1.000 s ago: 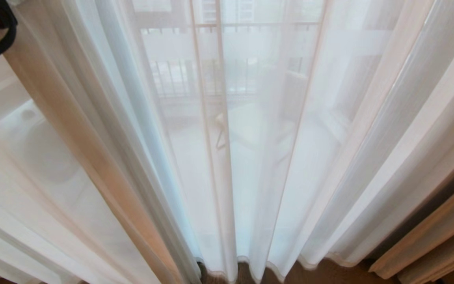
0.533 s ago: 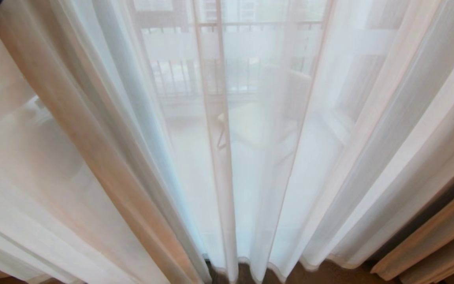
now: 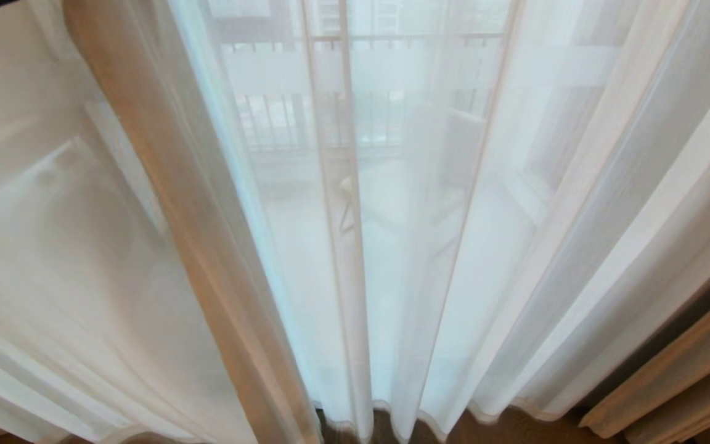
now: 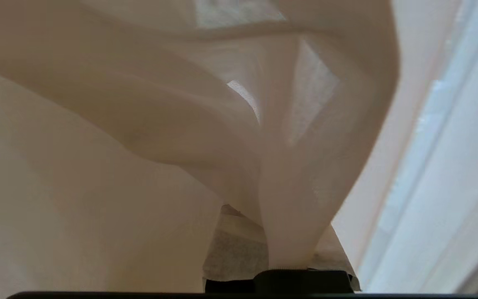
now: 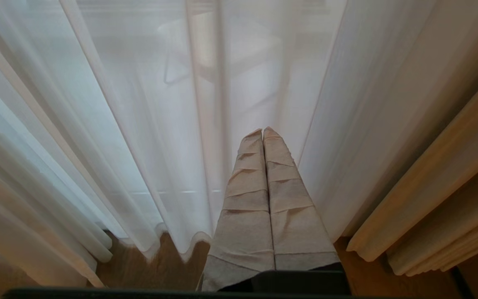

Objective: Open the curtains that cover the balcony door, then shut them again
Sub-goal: Close the inner curtains on both sides

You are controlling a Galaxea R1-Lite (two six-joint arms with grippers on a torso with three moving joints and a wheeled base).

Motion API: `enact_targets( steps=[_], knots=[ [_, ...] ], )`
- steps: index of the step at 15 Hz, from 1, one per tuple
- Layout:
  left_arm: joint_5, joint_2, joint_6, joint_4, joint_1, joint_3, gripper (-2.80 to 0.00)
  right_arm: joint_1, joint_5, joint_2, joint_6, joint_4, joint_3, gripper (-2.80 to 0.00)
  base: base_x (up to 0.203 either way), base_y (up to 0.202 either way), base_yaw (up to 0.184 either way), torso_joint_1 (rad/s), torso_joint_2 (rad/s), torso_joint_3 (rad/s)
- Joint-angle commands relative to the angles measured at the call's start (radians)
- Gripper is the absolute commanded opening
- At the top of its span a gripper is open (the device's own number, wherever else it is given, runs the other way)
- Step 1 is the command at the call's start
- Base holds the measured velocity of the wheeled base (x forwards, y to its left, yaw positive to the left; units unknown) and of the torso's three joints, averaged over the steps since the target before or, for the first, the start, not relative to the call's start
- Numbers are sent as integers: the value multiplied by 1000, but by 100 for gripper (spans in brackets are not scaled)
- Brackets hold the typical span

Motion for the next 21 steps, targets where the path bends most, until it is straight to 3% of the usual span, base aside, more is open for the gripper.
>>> enact_targets(
  steps=[1, 6, 10, 15, 19, 21],
  knots=[
    [1, 84, 9, -1, -98, -56, -280, 0, 1, 1, 0, 0, 0, -280, 0, 0, 0, 0, 0, 0],
    [47, 181, 13, -2, -248, -118, -280, 0, 1, 1, 0, 0, 0, -280, 0, 0, 0, 0, 0, 0],
    [57, 227, 12, -7, -307, -143, -280, 0, 1, 1, 0, 0, 0, -280, 0, 0, 0, 0, 0, 0],
    [64, 235, 13, -8, -308, -142, -280, 0, 1, 1, 0, 0, 0, -280, 0, 0, 0, 0, 0, 0],
    [210, 226, 14, -14, -267, -142, -280, 0, 1, 1, 0, 0, 0, -280, 0, 0, 0, 0, 0, 0],
    [234, 214, 17, -14, -229, -140, -280, 0, 1, 1, 0, 0, 0, -280, 0, 0, 0, 0, 0, 0]
  ],
)
